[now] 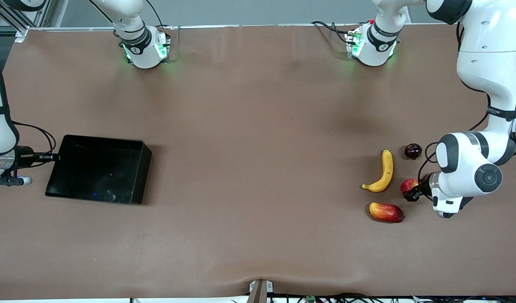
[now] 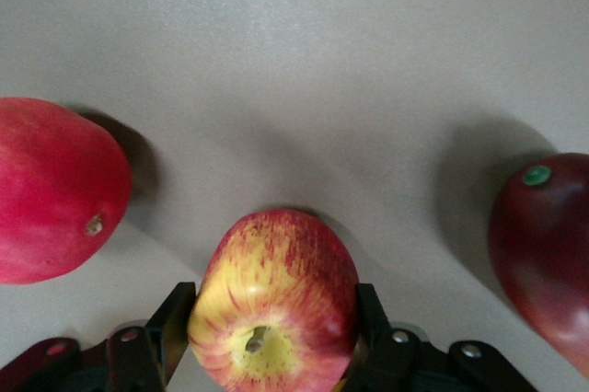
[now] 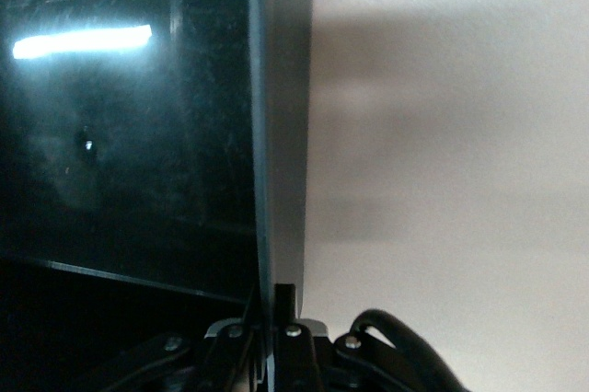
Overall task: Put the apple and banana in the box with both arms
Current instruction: 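Lift the apple with the left gripper while the right gripper reaches the box, then push the black box toward the fruit with the right gripper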
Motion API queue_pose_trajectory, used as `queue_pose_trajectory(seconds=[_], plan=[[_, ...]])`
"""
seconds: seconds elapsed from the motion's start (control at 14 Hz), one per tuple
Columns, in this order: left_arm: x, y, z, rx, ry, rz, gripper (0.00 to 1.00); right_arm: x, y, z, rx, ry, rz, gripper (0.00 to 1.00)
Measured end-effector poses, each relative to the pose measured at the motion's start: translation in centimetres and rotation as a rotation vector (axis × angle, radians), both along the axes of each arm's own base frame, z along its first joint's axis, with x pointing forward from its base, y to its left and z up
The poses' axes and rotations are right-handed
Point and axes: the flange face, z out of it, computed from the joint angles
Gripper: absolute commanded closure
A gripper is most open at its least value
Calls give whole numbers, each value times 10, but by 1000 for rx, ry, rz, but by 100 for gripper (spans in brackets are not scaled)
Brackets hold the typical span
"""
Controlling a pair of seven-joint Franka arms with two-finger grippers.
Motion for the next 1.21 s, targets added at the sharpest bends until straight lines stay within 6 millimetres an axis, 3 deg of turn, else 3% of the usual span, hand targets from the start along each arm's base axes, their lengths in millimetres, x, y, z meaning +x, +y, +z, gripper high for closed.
queue_pose_trajectory(seconds=[0.36, 0.64, 0.93, 1.21], plan=[[7, -17, 13, -12, -26, -53, 100, 30, 52, 46, 71, 34, 139, 100], [8, -33, 44, -22, -34, -79, 100, 47, 112, 53, 169, 29, 179, 100], [2, -40, 82, -26, -20, -105, 100, 63, 206, 55, 200, 56, 200, 100], [-4, -63, 100, -42, 3, -140, 100, 66, 325, 57, 130, 126, 139, 100]])
